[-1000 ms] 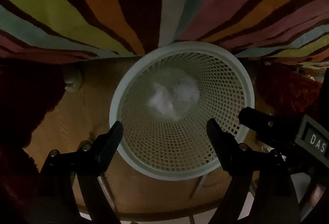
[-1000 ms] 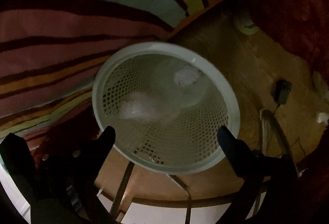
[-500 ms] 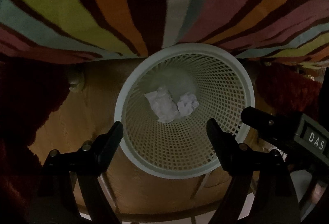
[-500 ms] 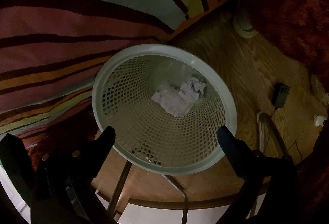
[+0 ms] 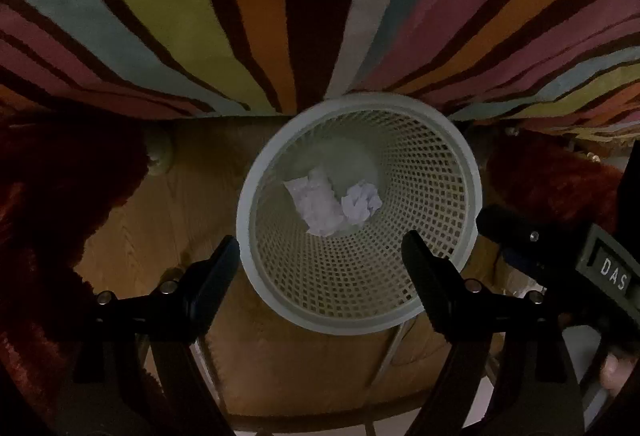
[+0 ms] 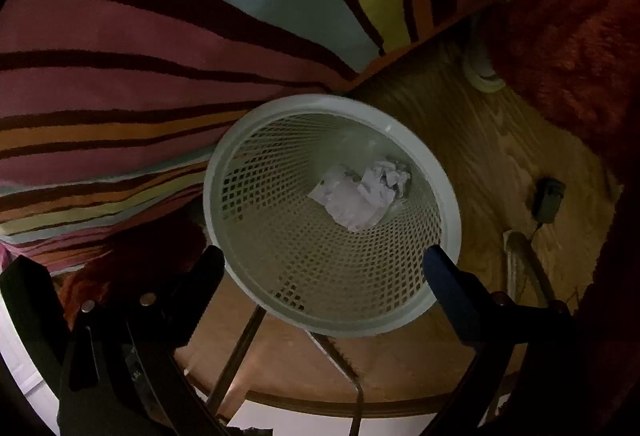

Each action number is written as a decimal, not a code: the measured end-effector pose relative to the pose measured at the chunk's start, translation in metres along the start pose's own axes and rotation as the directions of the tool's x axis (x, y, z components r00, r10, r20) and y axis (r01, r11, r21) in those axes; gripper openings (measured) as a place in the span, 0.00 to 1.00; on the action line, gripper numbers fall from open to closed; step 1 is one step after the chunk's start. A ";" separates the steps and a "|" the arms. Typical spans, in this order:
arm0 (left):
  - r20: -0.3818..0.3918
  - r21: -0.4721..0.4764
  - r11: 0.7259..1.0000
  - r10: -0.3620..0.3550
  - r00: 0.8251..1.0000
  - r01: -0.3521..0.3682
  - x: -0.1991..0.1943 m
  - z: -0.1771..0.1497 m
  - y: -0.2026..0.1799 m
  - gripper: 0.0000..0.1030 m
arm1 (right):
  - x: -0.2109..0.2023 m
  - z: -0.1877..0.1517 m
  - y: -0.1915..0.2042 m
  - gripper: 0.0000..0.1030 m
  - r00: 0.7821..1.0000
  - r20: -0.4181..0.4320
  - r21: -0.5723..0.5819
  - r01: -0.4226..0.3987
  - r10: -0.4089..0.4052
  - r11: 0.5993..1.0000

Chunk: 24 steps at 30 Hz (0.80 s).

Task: Collect trash
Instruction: 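Open the left tool over the wastebasket while the right tool opens too, then move both tools back toward the boxes on the bed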

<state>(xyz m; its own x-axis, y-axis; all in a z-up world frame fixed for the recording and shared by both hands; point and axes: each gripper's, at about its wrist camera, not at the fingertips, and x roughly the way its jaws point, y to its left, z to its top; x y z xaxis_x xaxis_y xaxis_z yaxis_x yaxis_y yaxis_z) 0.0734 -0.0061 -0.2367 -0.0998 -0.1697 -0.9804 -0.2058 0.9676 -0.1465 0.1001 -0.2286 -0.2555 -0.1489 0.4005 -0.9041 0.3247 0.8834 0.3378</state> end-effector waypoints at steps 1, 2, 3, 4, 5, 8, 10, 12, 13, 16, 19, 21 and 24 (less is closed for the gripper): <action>0.004 -0.003 1.000 -0.004 1.000 0.004 -0.002 -0.001 0.001 0.79 | -0.002 -0.001 0.000 0.92 1.000 0.002 -0.002 -0.001 0.001 1.000; 0.006 -0.005 1.000 -0.007 1.000 0.007 -0.004 -0.001 0.002 0.79 | -0.004 -0.001 0.001 0.92 1.000 0.005 -0.005 -0.001 0.001 1.000; 0.007 -0.005 1.000 -0.009 1.000 0.009 -0.006 -0.001 0.003 0.79 | -0.006 -0.002 0.001 0.92 1.000 0.009 -0.008 -0.003 0.003 1.000; 0.011 -0.006 1.000 -0.013 1.000 0.013 -0.008 -0.002 0.003 0.79 | -0.008 -0.003 0.002 0.92 1.000 0.016 -0.012 -0.005 0.006 1.000; 0.013 -0.005 1.000 -0.016 1.000 0.016 -0.010 -0.004 0.004 0.79 | -0.011 -0.004 0.004 0.92 1.000 0.025 -0.018 -0.008 0.008 1.000; 0.032 0.006 1.000 -0.029 0.999 0.029 -0.019 -0.007 0.003 0.79 | -0.019 -0.008 0.007 0.92 0.998 0.056 -0.041 -0.006 0.009 0.999; 0.057 0.021 0.999 -0.033 0.998 0.032 -0.027 -0.010 0.000 0.79 | -0.028 -0.012 0.012 0.92 0.996 0.089 -0.065 -0.003 0.009 0.998; 0.100 0.039 0.999 -0.028 0.995 0.024 -0.038 -0.013 -0.003 0.79 | -0.037 -0.015 0.016 0.92 0.992 0.123 -0.088 0.004 0.007 0.996; 0.116 0.045 0.999 -0.024 0.993 0.019 -0.042 -0.014 -0.003 0.79 | -0.041 -0.017 0.018 0.92 0.990 0.140 -0.100 0.009 0.005 0.995; 0.174 0.059 0.998 -0.002 0.985 -0.008 -0.057 -0.017 -0.005 0.79 | -0.055 -0.023 0.026 0.92 0.980 0.199 -0.143 0.030 -0.001 0.989; 0.251 0.066 0.997 0.013 0.968 -0.030 -0.075 -0.019 -0.003 0.79 | -0.075 -0.031 0.036 0.92 0.960 0.279 -0.198 0.062 -0.004 0.978; 0.311 0.072 0.997 0.013 0.950 -0.037 -0.088 -0.021 -0.003 0.79 | -0.089 -0.035 0.042 0.92 0.943 0.331 -0.234 0.080 0.002 0.969; 0.395 0.084 0.993 0.038 0.918 -0.077 -0.107 -0.025 -0.004 0.79 | -0.113 -0.043 0.051 0.92 0.900 0.435 -0.284 0.133 0.004 0.950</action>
<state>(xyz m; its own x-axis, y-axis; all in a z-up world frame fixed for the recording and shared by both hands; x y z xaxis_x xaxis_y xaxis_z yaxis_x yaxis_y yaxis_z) 0.0611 0.0034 -0.1281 0.2853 -0.0453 -0.9574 -0.1146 0.9901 -0.0810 0.0932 -0.2179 -0.1245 0.2738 0.2586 -0.9264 0.0232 0.9611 0.2752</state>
